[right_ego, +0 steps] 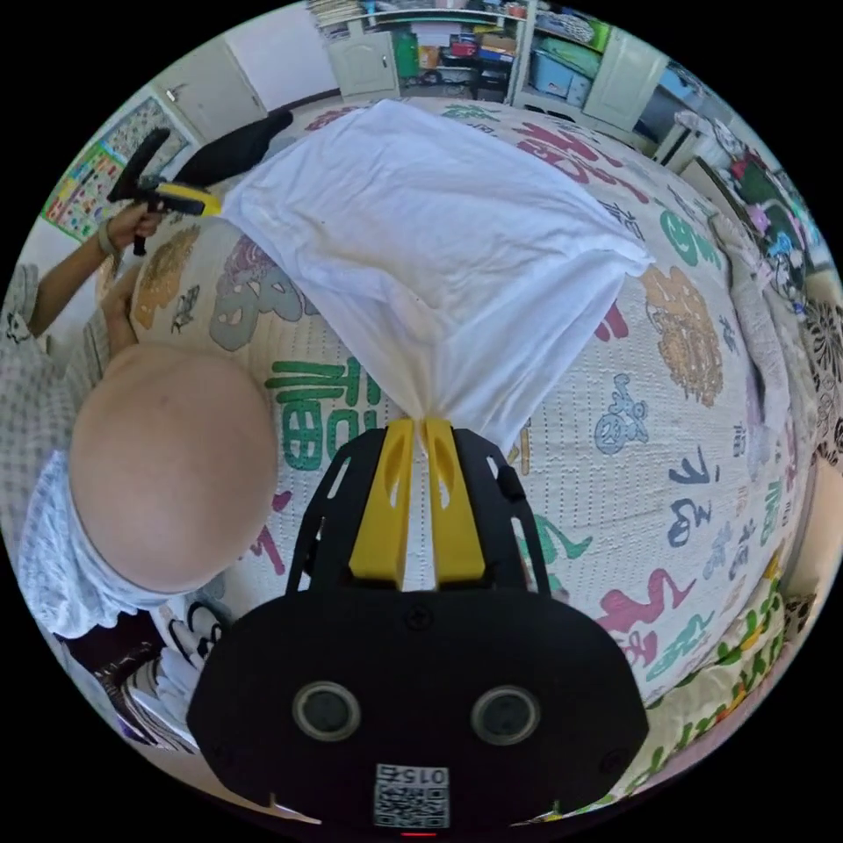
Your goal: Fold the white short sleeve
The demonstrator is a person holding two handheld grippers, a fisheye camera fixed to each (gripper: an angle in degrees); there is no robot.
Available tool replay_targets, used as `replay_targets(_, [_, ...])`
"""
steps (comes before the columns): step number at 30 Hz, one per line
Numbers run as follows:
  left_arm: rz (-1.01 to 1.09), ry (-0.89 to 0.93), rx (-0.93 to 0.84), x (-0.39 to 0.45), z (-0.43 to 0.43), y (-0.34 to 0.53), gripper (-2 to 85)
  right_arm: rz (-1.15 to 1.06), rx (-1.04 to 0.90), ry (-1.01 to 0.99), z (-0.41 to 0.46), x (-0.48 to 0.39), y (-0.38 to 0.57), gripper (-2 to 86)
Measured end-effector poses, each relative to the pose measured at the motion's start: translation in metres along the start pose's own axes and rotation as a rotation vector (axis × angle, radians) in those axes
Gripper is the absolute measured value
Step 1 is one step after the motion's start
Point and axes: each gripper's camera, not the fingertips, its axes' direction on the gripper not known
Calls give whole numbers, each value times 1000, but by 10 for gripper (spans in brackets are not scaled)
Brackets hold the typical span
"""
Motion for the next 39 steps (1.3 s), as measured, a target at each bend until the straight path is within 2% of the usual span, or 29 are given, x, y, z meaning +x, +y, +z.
replay_targets(3, [-68, 65, 52, -9, -19, 15, 72, 139, 66, -123, -15, 16, 0, 92])
replay_targets(5, [-128, 117, 151, -15, -36, 20, 78, 230, 220, -157, -31, 21, -7, 97])
replay_targets(7, [-160, 161, 213, -17, -36, 15, 83, 304, 285, -196, -29, 26, -23, 96])
replay_targets(10, [-217, 153, 192, -19, -8, -3, 105, 389, 195, -278, 4, 32, -66, 99])
replay_targets(13, [-266, 170, 225, -22, 14, -7, 76, 517, 152, -282, 34, 40, -89, 68])
replay_targets(16, [-261, 173, 240, -18, 14, 0, 19, 462, 187, -235, 29, 35, -93, 17])
replay_targets(20, [-251, 147, 233, -21, 15, 24, 7, 454, 140, -199, 38, 36, -98, 1])
replay_targets(23, [-255, 155, 253, -24, 23, 36, 19, 453, 113, -178, 54, 32, -115, 15])
replay_targets(26, [-259, 167, 259, -26, 11, 50, 68, 455, 93, -173, 49, 30, -130, 58])
replay_targets(30, [-260, 64, 313, -25, -23, 89, 89, 467, 165, -113, 19, 27, -149, 82])
replay_targets(35, [-393, -60, 390, -43, -30, 140, 116, 311, 275, -159, -3, -8, -260, 107])
replay_targets(39, [-410, 26, 425, -55, -16, 139, 126, 244, 257, -187, 17, -42, -371, 126])
